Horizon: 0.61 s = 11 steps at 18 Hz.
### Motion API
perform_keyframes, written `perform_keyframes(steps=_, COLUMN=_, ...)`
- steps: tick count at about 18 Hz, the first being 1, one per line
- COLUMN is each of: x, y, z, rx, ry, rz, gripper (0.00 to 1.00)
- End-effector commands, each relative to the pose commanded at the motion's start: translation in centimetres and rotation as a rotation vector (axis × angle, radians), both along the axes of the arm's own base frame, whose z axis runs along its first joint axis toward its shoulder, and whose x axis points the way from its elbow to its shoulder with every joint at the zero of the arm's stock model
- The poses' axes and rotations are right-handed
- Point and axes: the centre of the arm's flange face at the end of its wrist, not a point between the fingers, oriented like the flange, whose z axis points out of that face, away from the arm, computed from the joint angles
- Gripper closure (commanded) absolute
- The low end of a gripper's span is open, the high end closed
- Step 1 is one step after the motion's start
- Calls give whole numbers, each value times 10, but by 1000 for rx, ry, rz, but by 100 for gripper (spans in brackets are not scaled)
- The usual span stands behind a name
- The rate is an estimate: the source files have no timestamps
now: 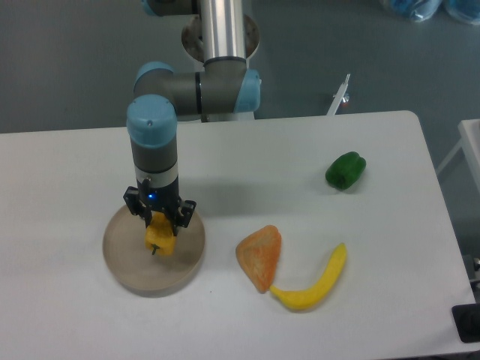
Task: Place the yellow pepper on the plate
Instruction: 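Carry the yellow pepper over the beige plate and lower it, then set the yellow pepper down on the plate and open the gripper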
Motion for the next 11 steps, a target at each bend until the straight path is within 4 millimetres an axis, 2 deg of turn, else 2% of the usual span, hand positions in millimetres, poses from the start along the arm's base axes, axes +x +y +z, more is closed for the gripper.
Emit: perform_keyframes(steps=11, x=8, y=3, z=-13, rx=-7, ry=12, rz=-109, gripper=62)
